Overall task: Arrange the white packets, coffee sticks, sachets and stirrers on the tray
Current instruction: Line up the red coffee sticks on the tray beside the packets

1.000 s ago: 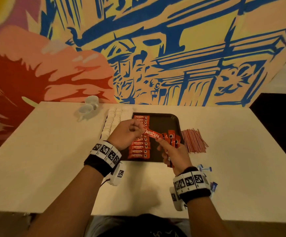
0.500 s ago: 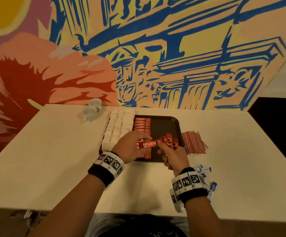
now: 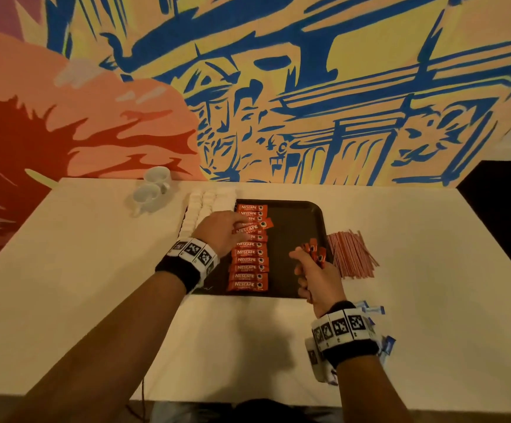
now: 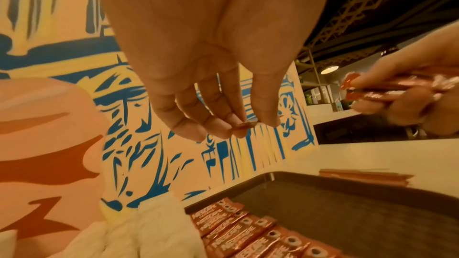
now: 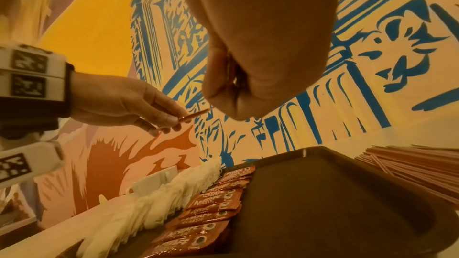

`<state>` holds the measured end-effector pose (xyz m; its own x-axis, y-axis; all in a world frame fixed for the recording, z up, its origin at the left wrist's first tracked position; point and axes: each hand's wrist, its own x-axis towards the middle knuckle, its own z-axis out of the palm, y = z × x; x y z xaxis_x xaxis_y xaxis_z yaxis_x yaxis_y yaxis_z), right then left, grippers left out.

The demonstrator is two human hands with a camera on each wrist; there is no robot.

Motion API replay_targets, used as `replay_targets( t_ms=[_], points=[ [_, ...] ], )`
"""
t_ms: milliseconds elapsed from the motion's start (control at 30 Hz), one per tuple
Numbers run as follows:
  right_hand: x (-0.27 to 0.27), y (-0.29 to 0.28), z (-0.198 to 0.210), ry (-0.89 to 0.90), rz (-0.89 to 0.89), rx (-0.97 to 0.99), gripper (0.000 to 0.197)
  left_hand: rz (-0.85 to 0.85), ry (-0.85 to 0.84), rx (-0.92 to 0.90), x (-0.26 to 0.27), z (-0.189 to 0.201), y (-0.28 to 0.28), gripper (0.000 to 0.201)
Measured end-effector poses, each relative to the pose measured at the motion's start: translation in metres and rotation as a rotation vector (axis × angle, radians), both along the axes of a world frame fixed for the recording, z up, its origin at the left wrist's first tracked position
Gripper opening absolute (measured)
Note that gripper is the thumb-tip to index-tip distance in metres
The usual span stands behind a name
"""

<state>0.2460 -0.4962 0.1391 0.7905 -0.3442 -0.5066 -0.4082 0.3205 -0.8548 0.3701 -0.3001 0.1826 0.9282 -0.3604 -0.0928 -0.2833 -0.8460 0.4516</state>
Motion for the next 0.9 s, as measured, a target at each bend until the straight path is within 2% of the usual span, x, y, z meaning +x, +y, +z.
replay_targets(
  t_ms=[100,233,400,500,700,767,900],
  points=[
    [0.013,-0.005,-0.007,0.030,-0.002,0.000,0.023,0.031,0.016,0.063,0.038,-0.015,-0.010,0.037],
    [0.026,-0.012,-0.016,0.059,0.003,-0.013,0.021,0.033,0.013,0.257,0.071,-0.042,-0.028,0.030],
    [0.035,-0.023,-0.021,0.079,-0.002,-0.026,0.022,-0.024,0.016,0.447,0.088,-0.076,-0.046,0.028],
    [0.037,-0.029,-0.022,0.081,0.012,-0.050,0.025,-0.031,0.038,0.493,0.090,-0.087,-0.052,0.026],
    [0.037,-0.031,-0.016,0.065,0.004,-0.046,0.025,-0.038,0.072,0.424,0.090,-0.084,-0.049,0.038],
    [0.035,-0.029,-0.011,0.053,0.016,-0.022,0.024,-0.008,0.079,0.319,0.085,-0.074,-0.046,0.042],
    [0.030,-0.023,0.007,-0.004,0.105,0.098,0.026,0.097,0.036,0.042,0.058,-0.039,-0.037,0.034]
  ],
)
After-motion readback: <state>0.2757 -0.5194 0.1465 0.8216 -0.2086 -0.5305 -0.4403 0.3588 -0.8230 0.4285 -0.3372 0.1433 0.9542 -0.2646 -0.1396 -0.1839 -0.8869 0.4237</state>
